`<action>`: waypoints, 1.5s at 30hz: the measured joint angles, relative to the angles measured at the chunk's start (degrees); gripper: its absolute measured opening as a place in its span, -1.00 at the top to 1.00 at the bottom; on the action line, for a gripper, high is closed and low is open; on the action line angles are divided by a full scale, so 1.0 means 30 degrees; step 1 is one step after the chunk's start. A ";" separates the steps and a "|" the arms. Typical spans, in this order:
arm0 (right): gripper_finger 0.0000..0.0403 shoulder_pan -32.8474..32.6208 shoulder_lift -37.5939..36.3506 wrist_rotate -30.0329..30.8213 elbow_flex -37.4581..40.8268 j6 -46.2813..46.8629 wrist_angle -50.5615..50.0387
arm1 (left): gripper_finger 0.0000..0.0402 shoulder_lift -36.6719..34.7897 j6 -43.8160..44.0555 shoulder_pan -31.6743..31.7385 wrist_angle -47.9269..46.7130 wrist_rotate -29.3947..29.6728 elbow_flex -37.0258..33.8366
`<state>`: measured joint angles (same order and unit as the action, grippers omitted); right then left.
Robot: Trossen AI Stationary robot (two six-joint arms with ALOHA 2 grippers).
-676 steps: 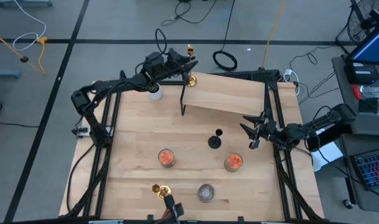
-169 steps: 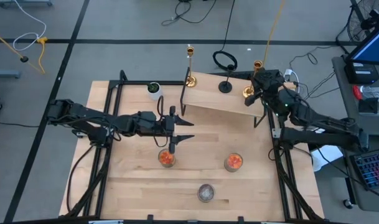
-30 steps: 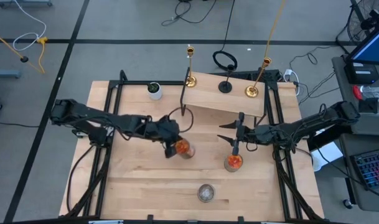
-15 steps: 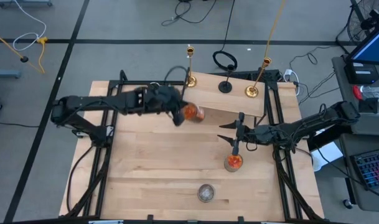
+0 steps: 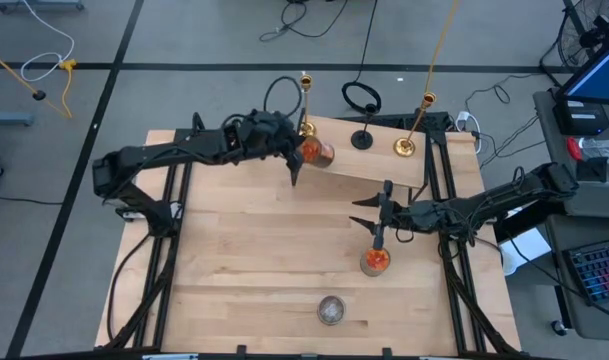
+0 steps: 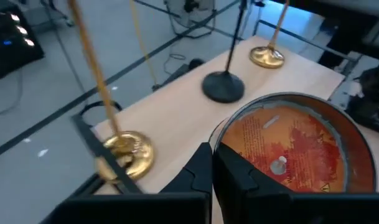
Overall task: Pick & Place candle stick holders
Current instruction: Put the left orange scented candle on the shelf aligned with the left golden candle holder
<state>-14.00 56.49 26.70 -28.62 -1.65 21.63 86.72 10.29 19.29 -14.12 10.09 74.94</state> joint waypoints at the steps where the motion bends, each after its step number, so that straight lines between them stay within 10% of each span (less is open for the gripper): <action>1: 0.10 0.0000 0.0000 0.0000 0.0000 0.0000 -0.0003 | 0.98 0.0229 0.0085 0.0111 0.0008 -0.0161 -0.0004; 28: 0.10 0.0007 -0.0007 0.0039 0.0007 0.0321 -0.0011 | 0.88 0.1383 0.0157 0.1281 -0.0113 0.0453 -0.0015; 35: 0.10 0.1583 0.1002 0.3164 0.0007 -0.1304 0.2777 | 0.91 0.1383 0.0093 0.1278 0.0314 0.0430 -0.0015; 45: 0.22 0.5311 0.5181 -0.0031 0.0007 -0.1507 0.7343 | 0.90 0.1383 -0.0378 0.1338 0.0408 0.0703 -0.0015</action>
<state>1.94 72.03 26.60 -28.60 -6.17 43.66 90.87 9.16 23.30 -12.89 12.20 74.89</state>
